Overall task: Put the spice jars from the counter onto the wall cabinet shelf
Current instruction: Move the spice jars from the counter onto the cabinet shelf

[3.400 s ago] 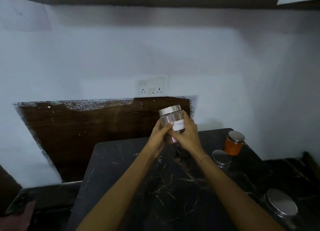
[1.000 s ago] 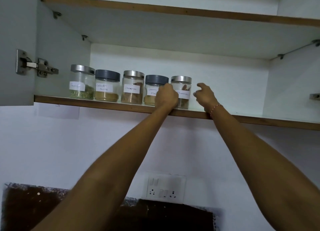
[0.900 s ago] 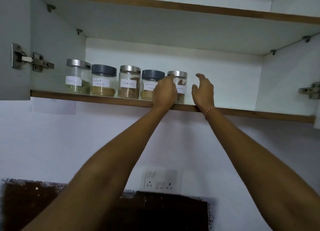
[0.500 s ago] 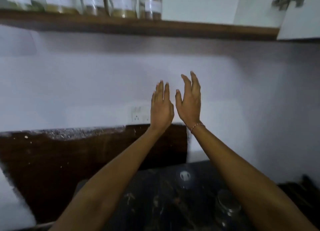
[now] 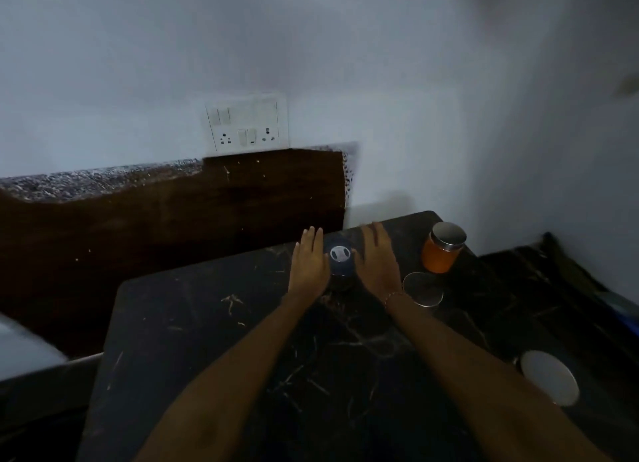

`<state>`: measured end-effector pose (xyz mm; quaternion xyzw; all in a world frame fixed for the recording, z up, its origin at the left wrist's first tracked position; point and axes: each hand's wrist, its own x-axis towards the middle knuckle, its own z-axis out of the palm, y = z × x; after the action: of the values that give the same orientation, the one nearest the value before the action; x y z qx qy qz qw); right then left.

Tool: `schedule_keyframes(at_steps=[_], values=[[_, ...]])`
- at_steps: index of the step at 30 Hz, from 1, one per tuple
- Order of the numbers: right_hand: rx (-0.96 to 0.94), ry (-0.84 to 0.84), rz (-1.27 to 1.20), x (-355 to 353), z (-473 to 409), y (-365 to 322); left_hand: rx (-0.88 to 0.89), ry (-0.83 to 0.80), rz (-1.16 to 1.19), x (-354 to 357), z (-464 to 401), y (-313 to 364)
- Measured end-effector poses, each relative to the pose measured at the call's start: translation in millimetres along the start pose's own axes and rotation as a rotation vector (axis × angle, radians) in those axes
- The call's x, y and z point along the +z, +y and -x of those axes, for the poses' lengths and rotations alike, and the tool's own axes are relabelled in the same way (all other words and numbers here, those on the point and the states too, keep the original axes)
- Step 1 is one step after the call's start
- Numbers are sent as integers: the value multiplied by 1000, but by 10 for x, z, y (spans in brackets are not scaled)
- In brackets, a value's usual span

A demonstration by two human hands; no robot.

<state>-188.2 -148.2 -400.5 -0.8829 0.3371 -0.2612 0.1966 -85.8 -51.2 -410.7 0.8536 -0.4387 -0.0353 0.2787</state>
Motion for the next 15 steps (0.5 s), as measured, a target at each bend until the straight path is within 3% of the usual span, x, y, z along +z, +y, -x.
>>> schedule_keyframes(at_steps=[4,8,11,15], values=[[99,-304,-89,303,-49,306,-132,-123,122,336,-57,-106],[141,-463,-153,495,-236,455,-235,-231,245,557,-156,-130],[123,-514,-174,621,-337,498,-253,-234,320,638,-192,-108],[119,-438,-214,700,-387,506,-301,-199,442,637,-220,-100]])
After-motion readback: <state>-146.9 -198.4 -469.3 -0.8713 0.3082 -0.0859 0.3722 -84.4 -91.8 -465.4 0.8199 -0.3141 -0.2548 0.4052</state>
